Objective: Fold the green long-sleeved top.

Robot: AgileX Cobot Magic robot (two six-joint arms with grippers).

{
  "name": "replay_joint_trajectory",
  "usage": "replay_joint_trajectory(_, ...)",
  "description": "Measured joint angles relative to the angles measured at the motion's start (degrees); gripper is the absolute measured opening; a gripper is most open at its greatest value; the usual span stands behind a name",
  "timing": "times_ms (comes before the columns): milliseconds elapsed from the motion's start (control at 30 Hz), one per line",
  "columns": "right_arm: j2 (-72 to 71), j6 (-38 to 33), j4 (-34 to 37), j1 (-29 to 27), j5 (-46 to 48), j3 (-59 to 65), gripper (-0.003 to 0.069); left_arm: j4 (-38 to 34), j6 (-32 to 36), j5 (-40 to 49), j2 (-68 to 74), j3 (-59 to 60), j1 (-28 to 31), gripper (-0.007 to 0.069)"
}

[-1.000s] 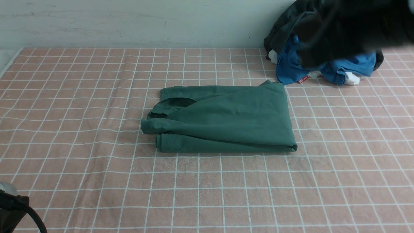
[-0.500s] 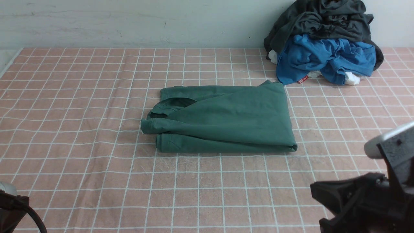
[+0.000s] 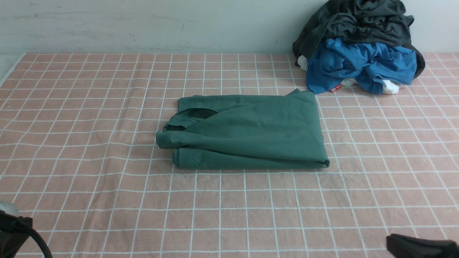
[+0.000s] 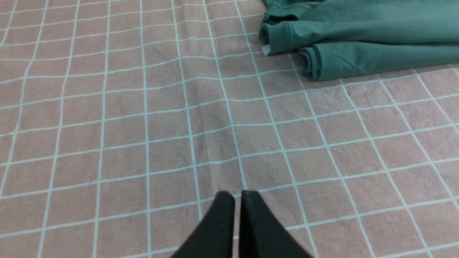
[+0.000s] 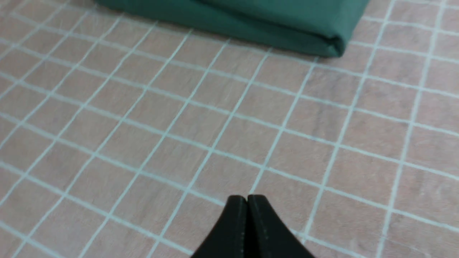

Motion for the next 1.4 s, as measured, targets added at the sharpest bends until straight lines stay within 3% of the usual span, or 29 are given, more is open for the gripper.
replay_joint_trajectory(133,-13.8,-3.7,3.6,-8.4,-2.5,6.1,-0.0013,0.0,0.0,0.0,0.0,0.0,0.0,0.0016)
replay_joint_trajectory(300,-31.4,-16.8,13.5,-22.1,-0.8,7.9,-0.0013,0.0,0.0,0.0,0.0,0.0,0.0,0.0016)
replay_joint_trajectory(467,-36.9,-24.9,19.5,-28.2,6.5,7.9,-0.0013,0.0,0.0,0.0,0.0,0.0,0.0,0.0016)
replay_joint_trajectory(633,-37.2,-26.7,19.7,-27.9,13.1,7.8,-0.0013,-0.1,0.0,0.0,0.0,0.0,0.0,0.0016)
replay_joint_trajectory(1400,-37.2,-26.8,19.8,-27.4,13.6,7.7,-0.0013,-0.1,0.0,0.0,0.0,0.1,0.0,0.0016)
